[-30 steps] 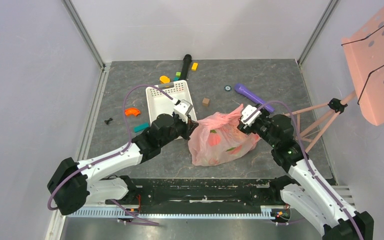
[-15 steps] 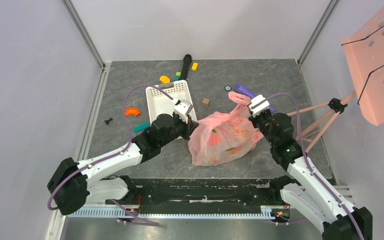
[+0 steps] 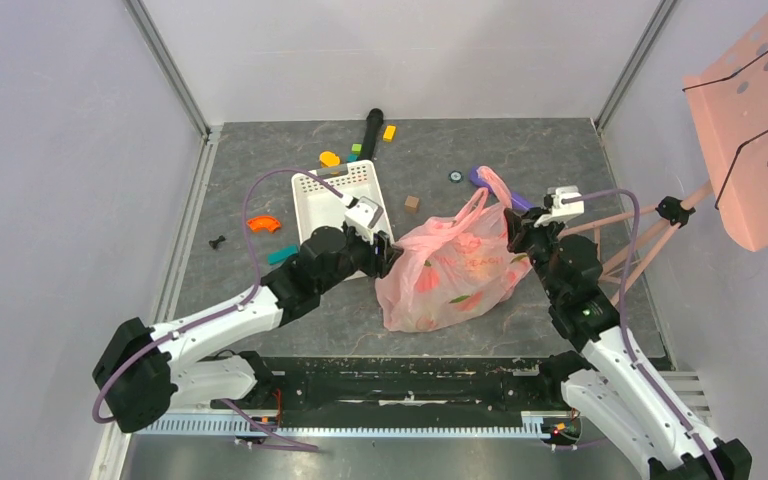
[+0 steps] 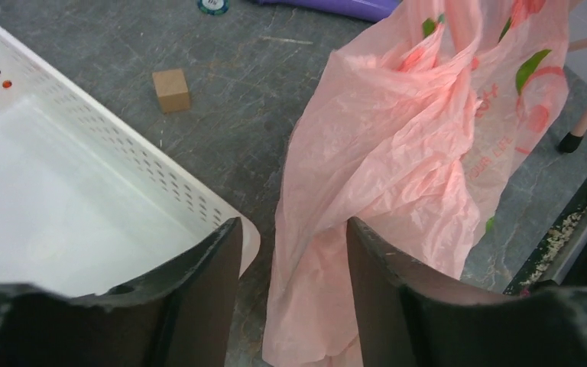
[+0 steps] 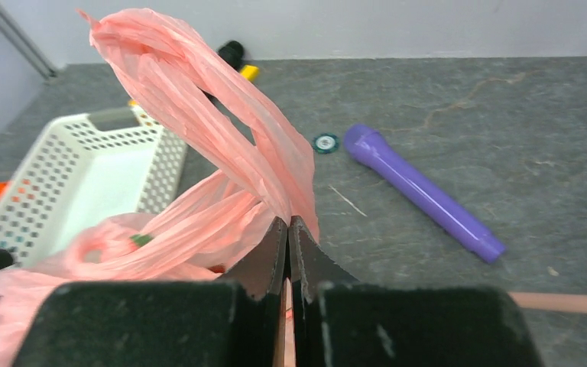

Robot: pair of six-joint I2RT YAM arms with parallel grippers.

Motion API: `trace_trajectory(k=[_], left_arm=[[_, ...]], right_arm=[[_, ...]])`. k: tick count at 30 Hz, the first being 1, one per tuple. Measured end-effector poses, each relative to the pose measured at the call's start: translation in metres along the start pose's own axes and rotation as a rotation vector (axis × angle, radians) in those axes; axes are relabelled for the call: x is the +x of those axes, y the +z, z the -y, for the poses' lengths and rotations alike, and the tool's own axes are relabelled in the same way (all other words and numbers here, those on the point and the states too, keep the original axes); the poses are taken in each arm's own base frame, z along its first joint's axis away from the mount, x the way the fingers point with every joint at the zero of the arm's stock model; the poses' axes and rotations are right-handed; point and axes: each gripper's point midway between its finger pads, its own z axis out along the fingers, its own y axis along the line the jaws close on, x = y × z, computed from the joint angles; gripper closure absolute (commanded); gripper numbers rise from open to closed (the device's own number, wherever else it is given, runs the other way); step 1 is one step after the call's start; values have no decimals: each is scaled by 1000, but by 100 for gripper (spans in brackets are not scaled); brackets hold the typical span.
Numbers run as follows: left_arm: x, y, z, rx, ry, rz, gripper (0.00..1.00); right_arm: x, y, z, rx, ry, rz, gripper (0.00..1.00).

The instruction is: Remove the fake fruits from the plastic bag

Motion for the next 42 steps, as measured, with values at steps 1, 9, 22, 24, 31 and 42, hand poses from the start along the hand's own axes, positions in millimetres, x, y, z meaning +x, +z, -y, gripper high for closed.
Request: trace_trajectory(k=[1,9,22,24,31,42], left_arm=[[-3,0,1,4,3,4,35],[-85,-5,38,152,82,118,27],[-70,44,69,248,236,-53,25],[-58,49,73,256,258,-100,25],[-47,73,76,233,310,-168,26],[-26,100,51,121,405,-238,75]], right_arm=[[-3,-2,-4,-19,21,11,100],[-16,-14,-31,-161,101,38,100],[-18,-26,-52,-276,150,25,100],[-18,-27,-52,-276,154,23,100],[-21,-31,-51,-278,157,30,100],[-24,-36,-51,-278,158,31,100]])
